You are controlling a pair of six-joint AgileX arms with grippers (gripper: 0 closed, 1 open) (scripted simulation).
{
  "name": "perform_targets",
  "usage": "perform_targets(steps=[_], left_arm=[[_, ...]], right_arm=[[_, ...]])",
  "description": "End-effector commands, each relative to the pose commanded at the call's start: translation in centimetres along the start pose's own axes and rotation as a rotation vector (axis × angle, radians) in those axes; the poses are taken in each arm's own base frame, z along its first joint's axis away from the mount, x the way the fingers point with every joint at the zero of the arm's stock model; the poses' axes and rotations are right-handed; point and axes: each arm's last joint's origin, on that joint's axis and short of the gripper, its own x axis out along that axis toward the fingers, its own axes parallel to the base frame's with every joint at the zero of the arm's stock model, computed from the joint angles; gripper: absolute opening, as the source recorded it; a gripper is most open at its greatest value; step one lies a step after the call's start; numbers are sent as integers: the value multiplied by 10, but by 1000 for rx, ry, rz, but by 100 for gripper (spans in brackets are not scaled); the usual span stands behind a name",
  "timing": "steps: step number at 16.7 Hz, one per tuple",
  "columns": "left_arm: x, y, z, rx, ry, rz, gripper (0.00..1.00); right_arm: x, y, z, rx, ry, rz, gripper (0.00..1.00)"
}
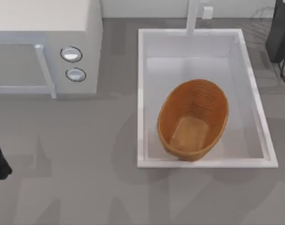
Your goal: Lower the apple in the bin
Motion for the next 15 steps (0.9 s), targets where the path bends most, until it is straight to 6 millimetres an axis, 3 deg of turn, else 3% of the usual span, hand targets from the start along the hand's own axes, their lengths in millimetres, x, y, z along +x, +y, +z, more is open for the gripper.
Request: perform_targets(steps=[5, 15], left_arm=[[0, 0, 0, 0, 0, 0, 100], [0, 0, 0, 0, 0, 0, 100]], right_arm=[[4, 0, -1, 0, 4, 0, 100], [4, 0, -1, 0, 4, 0, 25]])
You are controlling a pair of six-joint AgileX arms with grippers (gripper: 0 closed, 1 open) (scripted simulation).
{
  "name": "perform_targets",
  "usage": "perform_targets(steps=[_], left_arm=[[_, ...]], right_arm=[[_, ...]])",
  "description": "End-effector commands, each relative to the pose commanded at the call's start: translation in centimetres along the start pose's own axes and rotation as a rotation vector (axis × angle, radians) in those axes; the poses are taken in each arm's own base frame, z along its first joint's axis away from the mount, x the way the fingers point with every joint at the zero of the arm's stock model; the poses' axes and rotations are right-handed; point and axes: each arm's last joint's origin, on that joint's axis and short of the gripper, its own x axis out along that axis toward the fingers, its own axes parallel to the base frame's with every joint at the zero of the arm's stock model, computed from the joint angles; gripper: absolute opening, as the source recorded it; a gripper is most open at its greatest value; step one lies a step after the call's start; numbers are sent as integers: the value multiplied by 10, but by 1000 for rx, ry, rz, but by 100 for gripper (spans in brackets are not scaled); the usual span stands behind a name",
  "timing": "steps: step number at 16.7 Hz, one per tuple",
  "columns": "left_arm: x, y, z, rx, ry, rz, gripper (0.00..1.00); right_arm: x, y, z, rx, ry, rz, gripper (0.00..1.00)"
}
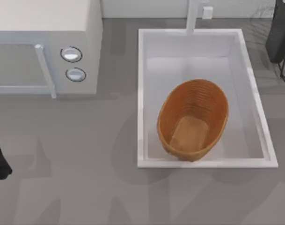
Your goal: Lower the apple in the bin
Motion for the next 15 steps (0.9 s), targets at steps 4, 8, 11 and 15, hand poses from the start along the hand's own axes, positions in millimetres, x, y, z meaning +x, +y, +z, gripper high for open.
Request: perform_targets(steps=[4, 8, 11, 15], left_arm=[[0, 0, 0, 0, 0, 0, 100], [0, 0, 0, 0, 0, 0, 100], [0, 0, 0, 0, 0, 0, 100], [0, 0, 0, 0, 0, 0, 100]], right_arm=[[0, 0, 0, 0, 0, 0, 0], [0, 0, 0, 0, 0, 0, 0], [0, 0, 0, 0, 0, 0, 0], [-17, 0, 5, 6, -21, 9, 0]])
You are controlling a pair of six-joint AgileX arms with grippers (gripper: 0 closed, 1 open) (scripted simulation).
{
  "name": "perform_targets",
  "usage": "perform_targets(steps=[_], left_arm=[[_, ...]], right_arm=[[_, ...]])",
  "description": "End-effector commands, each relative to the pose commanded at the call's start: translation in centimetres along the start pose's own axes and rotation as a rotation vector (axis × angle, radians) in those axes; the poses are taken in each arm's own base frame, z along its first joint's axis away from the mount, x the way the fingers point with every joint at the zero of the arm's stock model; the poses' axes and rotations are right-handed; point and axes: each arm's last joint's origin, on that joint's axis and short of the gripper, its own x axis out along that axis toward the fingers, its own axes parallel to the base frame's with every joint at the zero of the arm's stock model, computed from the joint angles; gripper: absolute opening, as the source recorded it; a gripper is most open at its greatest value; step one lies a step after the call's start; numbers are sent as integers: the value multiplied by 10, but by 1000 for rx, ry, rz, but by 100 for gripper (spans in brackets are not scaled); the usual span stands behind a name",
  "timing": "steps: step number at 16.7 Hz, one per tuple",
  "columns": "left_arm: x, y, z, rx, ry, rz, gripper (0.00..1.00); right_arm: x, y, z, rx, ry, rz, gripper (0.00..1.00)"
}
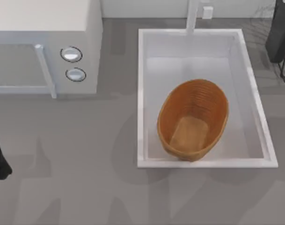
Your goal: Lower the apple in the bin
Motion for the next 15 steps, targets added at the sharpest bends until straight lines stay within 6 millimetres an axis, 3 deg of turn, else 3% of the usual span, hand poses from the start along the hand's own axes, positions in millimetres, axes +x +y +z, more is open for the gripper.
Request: perform_targets(steps=[4, 10, 12, 15], left_arm=[[0, 0, 0, 0, 0, 0, 100], [0, 0, 0, 0, 0, 0, 100], [0, 0, 0, 0, 0, 0, 100], [0, 0, 0, 0, 0, 0, 100]], right_arm=[[-47, 0, 9, -1, 10, 1, 0], [-130, 1, 1, -4, 16, 1, 0], [-140, 1, -2, -4, 3, 0, 0], [-139, 2, -1, -4, 7, 1, 0]])
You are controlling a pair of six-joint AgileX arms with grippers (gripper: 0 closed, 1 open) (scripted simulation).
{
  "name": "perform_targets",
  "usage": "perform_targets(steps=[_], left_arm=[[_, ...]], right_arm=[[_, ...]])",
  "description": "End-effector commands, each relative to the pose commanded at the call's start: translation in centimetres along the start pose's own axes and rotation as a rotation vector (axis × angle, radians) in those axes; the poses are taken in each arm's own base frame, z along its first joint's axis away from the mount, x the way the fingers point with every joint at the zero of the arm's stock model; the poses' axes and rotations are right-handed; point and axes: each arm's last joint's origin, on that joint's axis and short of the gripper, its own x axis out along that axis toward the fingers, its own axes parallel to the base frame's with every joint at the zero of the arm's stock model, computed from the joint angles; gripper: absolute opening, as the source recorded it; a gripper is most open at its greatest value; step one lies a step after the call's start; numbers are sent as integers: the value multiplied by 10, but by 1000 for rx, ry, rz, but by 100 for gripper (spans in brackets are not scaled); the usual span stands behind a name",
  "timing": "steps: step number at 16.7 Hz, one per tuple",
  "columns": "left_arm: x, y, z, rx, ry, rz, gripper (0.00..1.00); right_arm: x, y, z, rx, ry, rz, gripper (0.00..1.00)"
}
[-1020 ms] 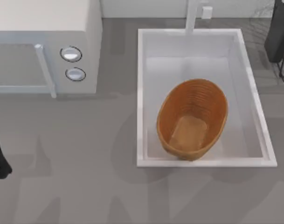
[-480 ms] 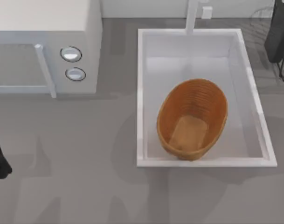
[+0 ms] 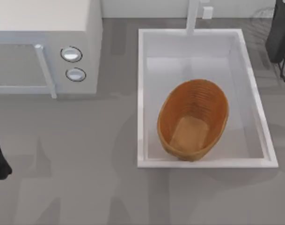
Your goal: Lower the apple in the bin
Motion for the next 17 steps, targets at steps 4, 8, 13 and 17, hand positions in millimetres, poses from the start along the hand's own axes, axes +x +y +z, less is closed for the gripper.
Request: perform_targets(steps=[4, 8, 13, 17], left_arm=[[0, 0, 0, 0, 0, 0, 100], [0, 0, 0, 0, 0, 0, 100], [0, 0, 0, 0, 0, 0, 100], [0, 0, 0, 0, 0, 0, 100]], right_arm=[[-1, 24, 8, -8, -5, 11, 0], [-2, 100, 18, -59, -16, 48, 0], [-4, 230, -11, -179, -17, 116, 0], [-9, 285, -39, -215, -25, 163, 0]])
